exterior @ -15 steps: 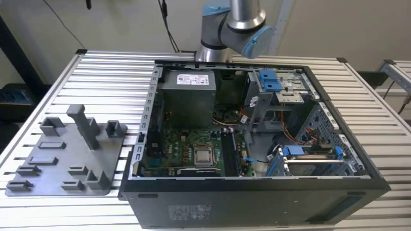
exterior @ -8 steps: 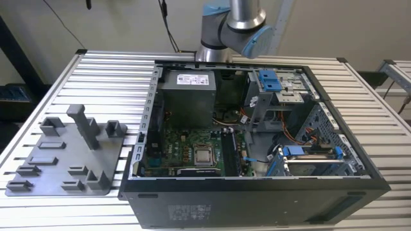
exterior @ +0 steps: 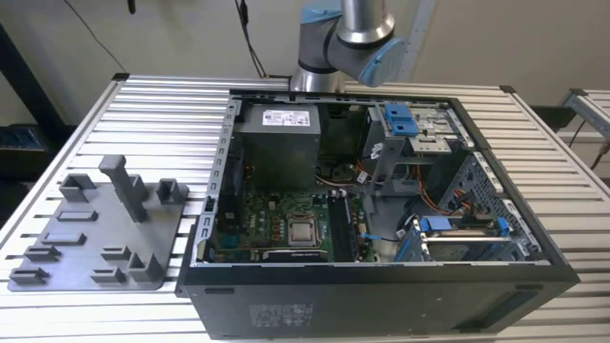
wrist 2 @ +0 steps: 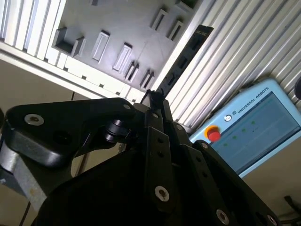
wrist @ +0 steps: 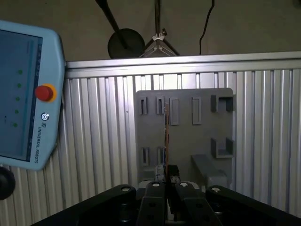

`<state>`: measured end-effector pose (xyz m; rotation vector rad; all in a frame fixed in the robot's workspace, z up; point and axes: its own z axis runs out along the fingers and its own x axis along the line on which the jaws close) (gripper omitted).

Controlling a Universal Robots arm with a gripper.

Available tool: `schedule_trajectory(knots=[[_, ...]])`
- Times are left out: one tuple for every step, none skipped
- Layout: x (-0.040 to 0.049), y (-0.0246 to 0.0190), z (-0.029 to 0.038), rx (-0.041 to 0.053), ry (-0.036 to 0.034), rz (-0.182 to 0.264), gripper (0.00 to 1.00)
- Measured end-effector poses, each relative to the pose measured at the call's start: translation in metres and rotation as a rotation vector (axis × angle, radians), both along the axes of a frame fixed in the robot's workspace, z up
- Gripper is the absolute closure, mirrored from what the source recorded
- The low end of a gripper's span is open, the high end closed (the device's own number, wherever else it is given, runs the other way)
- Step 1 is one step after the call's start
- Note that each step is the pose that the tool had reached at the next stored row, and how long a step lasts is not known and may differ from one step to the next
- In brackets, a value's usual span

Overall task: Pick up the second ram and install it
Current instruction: 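Pick up the second ram and move it above second insertion slot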

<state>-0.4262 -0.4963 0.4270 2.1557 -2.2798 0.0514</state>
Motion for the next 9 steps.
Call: schedule_trajectory(knots=[[0.0006, 0.0, 0.0, 0.0, 0.0, 0.0, 0.85], [0.0015, -0.0001, -0.0001, 0.0001, -0.0001, 0.0, 0.85], [0.0026, 0.0, -0.0001, 0.0001, -0.0001, 0.0, 0.85], [0.004, 0.0, -0.0001, 0.0001, -0.0001, 0.0, 0.85], [0.0058, 0.0, -0.0002, 0.0001, -0.0002, 0.0, 0.85], [0.008, 0.0, -0.0001, 0.0, 0.0, 0.0, 0.85], [0.01, 0.0, -0.0001, 0.0, 0.0003, 0.0, 0.85], [0.0124, 0.0, -0.0001, 0.0001, 0.0006, 0.0, 0.85], [0.0149, 0.0, -0.0002, 0.0002, 0.001, 0.0, 0.85]])
